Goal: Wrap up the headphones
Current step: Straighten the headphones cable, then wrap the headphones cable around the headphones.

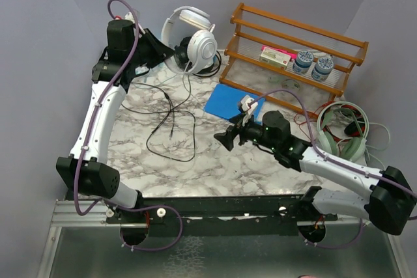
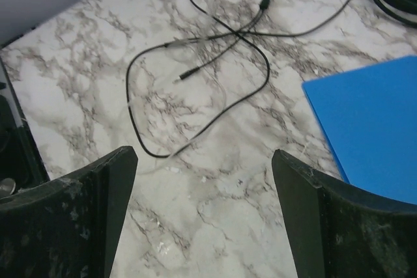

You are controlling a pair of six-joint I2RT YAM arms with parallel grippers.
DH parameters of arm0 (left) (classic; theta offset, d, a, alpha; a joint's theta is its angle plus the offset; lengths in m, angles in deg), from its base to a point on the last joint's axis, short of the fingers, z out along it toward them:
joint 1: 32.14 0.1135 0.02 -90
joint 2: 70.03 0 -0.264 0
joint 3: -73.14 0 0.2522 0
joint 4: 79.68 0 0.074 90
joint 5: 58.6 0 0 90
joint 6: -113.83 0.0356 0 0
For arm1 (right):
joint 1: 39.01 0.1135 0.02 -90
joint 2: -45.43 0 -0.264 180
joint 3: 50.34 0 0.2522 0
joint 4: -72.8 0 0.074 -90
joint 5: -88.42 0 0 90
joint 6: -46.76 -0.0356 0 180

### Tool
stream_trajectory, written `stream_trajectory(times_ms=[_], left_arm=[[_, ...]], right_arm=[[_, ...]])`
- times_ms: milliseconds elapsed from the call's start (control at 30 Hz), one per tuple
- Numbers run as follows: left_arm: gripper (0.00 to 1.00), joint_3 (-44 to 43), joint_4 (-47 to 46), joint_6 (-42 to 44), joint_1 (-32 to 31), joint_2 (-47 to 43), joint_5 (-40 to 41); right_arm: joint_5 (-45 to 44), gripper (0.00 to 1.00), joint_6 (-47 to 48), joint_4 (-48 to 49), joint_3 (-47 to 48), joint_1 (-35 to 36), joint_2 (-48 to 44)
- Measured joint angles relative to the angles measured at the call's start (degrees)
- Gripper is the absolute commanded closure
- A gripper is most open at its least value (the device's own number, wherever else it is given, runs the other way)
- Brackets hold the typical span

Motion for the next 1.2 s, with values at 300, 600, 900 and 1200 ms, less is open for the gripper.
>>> stream_trajectory(times_ms=[300, 600, 900, 1200], left_arm=[[1.00, 3.52, 0.00, 0.20, -5.18, -1.79, 1.29], [1.00, 4.35, 0.02, 0.02, -7.82, -3.28, 1.75], [1.00, 4.31, -0.07, -0.87, -7.93, -5.60, 1.75], [1.00, 3.61, 0.07, -2.32, -7.93, -5.60, 1.73]], right_arm=[[8.98, 0.00, -4.39, 25.75, -1.84, 0.00, 12.79], [9.60, 0.02, -6.32, 41.24, -1.86, 0.00, 21.86], [11.72, 0.09, -8.04, 51.25, 0.87, 0.00, 31.10], [13.60, 0.45, -9.90, 60.06, 9.27, 0.00, 39.76]])
